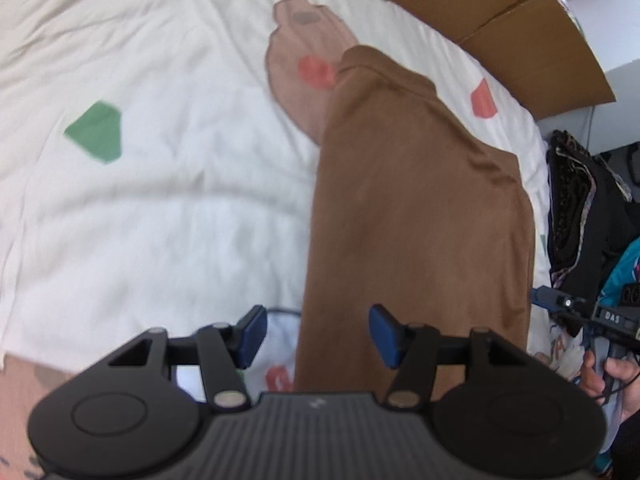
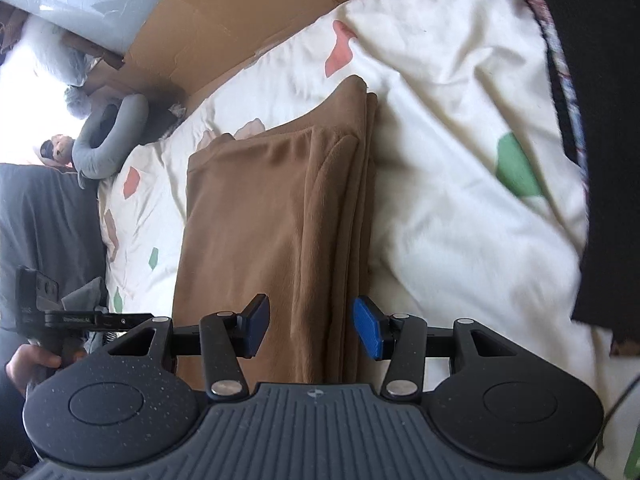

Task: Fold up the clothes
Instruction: 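Pinch the folded shirt with the right tool while the left tool holds it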

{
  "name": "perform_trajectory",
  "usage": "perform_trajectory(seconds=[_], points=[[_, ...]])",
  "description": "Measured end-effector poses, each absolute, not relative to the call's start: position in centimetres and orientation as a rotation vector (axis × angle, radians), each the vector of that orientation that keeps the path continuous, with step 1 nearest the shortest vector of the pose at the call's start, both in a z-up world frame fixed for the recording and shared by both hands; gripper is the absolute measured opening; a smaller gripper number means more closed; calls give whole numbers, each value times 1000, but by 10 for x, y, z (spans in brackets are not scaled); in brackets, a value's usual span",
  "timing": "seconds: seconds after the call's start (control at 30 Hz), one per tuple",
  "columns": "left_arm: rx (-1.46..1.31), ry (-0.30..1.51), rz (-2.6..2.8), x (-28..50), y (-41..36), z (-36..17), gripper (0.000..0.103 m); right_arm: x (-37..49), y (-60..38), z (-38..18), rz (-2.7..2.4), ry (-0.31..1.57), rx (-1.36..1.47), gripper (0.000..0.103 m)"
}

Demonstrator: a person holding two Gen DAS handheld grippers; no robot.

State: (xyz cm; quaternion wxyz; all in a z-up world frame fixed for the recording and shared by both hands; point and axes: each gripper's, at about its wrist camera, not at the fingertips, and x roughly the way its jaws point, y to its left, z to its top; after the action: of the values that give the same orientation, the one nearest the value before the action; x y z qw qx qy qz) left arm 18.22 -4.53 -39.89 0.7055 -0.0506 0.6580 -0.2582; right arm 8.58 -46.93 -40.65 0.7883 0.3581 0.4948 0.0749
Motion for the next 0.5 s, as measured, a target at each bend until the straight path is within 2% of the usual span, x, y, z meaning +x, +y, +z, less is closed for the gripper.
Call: perform_trajectory(seconds=[0.23, 0.5], points=[[-141, 1457, -566, 194, -56, -418, 60, 96, -477, -418, 98, 1078, 728, 54], [-161, 1390, -586, 219, -66, -417, 60, 112, -495, -413, 51, 1046, 735, 54]])
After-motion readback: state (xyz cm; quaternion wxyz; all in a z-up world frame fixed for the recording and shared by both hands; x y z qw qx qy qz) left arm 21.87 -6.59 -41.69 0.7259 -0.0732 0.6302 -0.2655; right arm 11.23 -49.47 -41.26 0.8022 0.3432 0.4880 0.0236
